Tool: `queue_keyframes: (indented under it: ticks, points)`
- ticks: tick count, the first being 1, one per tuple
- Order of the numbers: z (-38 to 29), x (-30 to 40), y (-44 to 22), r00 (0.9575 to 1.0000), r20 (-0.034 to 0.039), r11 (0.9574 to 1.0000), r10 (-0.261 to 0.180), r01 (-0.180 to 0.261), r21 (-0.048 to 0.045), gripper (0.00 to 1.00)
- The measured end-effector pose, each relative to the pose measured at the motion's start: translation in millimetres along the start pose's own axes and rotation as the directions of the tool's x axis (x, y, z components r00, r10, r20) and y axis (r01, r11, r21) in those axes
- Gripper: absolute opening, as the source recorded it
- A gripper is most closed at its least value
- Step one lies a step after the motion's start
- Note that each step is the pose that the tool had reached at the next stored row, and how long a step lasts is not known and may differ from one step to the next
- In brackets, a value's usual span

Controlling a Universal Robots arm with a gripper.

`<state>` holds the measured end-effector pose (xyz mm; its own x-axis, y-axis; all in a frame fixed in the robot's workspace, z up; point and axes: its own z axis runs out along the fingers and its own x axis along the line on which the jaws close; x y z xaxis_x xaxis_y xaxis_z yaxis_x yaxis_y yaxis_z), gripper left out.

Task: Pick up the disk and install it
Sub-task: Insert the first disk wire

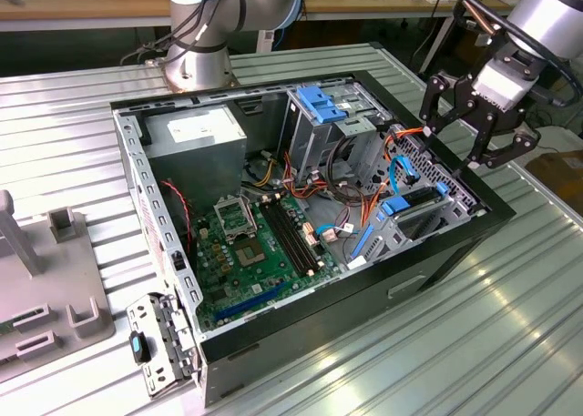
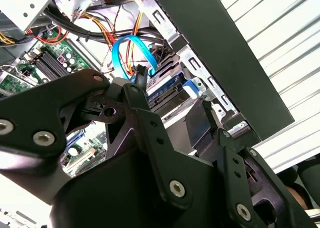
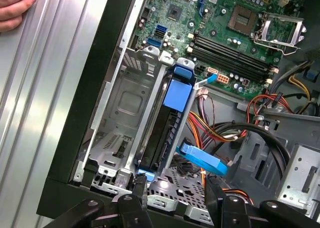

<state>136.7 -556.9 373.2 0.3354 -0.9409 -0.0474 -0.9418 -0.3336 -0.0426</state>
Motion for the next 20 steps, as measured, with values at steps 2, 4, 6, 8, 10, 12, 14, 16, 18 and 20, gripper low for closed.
queue_keyframes:
  ticks: [2, 4, 6, 8, 10, 12, 14, 16, 18, 20]
  points:
    - [0.0, 0.0, 0.0, 1.0000, 0.0000, 1.0000, 0.000, 0.000, 0.0000, 0.58]
    - [0.0, 0.0, 0.0, 1.0000, 0.0000, 1.0000, 0.000, 0.000, 0.0000, 0.58]
    - [0.0, 0.0, 0.0, 1.0000, 0.0000, 1.0000, 0.000, 0.000, 0.0000, 0.58]
    - [0.0, 0.0, 0.0, 1.0000, 0.0000, 1.0000, 0.000, 0.000, 0.0000, 0.58]
    - [0.0, 0.0, 0.0, 1.0000, 0.0000, 1.0000, 0.000, 0.000, 0.0000, 0.58]
    - [0.0, 0.0, 0.0, 1.0000, 0.0001, 1.0000, -0.001, 0.001, 0.0000, 0.58]
    - [0.2, -3.1, -1.1, 1.0000, 0.0001, 1.0000, -0.001, 0.001, 0.0000, 0.58]
    - [0.5, -7.6, -2.9, 1.0000, 0.0001, 1.0000, -0.001, 0.001, 0.0000, 0.58]
    - [0.6, -9.3, -3.6, 1.0000, 0.0001, 1.0000, -0.001, 0.001, -0.0001, 0.58]
    - [0.6, -9.4, -3.7, 1.0000, 0.0001, 1.0000, -0.001, 0.001, 0.0000, 0.58]
